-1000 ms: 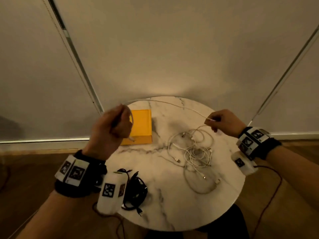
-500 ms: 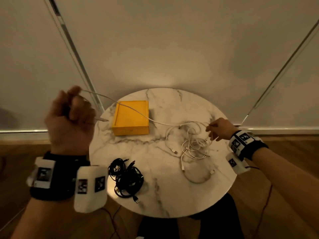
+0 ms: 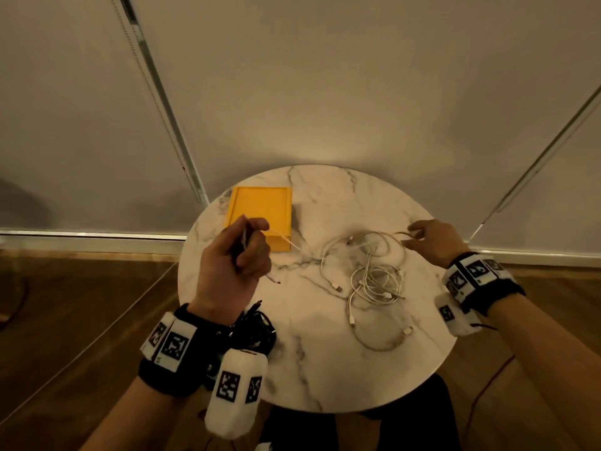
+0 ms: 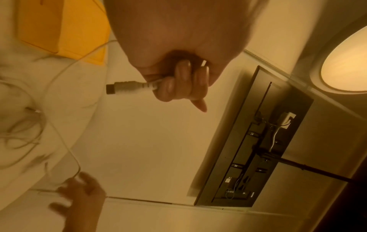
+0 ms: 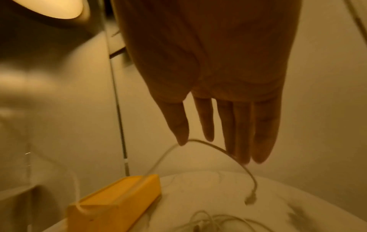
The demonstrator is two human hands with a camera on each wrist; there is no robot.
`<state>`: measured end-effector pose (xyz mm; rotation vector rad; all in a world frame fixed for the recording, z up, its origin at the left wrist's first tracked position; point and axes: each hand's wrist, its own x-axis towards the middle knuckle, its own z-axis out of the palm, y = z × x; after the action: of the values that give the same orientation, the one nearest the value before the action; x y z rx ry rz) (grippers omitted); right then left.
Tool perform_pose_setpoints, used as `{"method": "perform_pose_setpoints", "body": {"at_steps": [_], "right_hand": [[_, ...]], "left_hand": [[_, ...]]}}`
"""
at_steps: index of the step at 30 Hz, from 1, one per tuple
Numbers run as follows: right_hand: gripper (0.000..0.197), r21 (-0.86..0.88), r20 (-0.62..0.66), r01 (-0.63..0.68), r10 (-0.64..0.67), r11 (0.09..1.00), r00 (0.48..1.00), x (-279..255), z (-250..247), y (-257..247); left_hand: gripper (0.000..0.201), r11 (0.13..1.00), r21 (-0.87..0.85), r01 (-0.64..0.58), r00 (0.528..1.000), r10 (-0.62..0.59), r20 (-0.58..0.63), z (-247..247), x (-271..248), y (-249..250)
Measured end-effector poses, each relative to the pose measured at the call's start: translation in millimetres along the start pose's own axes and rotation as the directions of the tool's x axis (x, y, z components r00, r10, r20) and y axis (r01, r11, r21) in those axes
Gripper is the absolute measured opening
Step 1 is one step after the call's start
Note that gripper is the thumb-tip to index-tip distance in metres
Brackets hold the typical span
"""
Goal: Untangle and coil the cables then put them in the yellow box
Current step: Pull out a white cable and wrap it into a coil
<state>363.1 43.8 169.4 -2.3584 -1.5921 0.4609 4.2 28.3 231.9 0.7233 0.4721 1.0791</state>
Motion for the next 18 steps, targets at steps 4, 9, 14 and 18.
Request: {"method": "perform_pose_setpoints", "body": {"at_steps": [4,9,14,18], "right_hand": [[0.038,0.248,-0.201,0.380,-0.337,0.891,0.920,-59.1,4.7,-55.8],[0.029,0.587,0.005,0.546,-0.678,0.597,0.735,-122.3,16.4,-113.2],[0.018,0.857,-0.031,0.317,-0.574,0.405,0.818,-122.3,19.5,-90.4],[0.019,0.879,-0.167,0.333,-0.433,0.342,0.886,-128.6,35.1,-83.4]], "left_hand": [[0.043,0.979,0.064,0.195,0.980,-0.197,0.018,12.2,-10.8,-26.2],[0.042,0.918,0.204,0.340,0.903,-0.379,0.201,14.5,-27.1,-56.1],[0.044,0.887,0.083,0.455,0.811,-0.451,0.374,1.6,-39.5,-54.9],[0.048,0.901,-0.008,0.433,0.795,-0.378,0.474,5.8,-50.2,-50.3]]}}
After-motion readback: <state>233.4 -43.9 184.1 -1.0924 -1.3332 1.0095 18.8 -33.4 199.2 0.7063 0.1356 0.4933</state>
